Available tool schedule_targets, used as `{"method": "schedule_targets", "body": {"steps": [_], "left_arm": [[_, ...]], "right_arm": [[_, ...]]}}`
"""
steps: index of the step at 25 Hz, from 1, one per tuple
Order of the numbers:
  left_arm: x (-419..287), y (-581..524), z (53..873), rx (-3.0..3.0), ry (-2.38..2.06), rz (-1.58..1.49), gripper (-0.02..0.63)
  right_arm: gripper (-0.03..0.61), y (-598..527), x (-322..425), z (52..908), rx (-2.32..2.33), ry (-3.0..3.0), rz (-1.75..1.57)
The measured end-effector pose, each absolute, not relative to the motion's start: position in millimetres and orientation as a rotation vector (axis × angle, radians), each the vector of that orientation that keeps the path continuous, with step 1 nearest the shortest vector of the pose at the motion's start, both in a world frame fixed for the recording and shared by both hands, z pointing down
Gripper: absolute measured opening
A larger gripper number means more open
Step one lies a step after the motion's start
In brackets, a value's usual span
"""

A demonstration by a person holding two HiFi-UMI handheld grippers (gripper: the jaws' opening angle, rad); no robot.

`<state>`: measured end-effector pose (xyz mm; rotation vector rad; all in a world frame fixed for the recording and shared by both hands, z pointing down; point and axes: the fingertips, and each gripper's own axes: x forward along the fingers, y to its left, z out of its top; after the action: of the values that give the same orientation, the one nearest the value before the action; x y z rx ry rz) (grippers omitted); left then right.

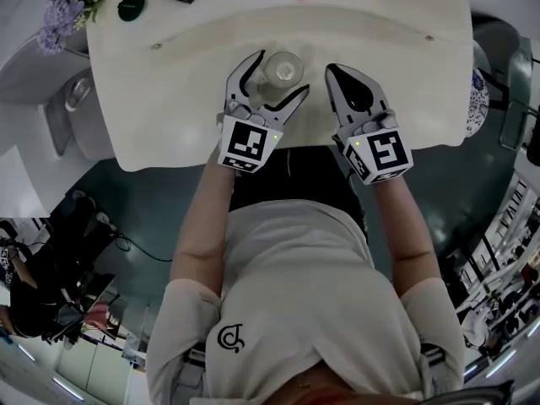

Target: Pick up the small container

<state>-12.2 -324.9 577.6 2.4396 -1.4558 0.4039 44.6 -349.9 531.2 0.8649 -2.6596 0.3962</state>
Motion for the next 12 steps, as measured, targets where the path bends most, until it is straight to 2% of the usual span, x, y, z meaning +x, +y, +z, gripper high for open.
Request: {"method": "schedule_targets", "body": {"steps": [7, 12], "left_arm": [[-11, -331, 591, 2.37, -1.467, 0.548, 0.396], [-12, -332, 592, 2.372, -1.472, 0.574, 0.347]], "right_arm": [[0.008, -363, 46, 534, 0.893, -2.637, 0.424], [0.008, -364, 47, 539, 0.874, -2.623, 0.43]]}}
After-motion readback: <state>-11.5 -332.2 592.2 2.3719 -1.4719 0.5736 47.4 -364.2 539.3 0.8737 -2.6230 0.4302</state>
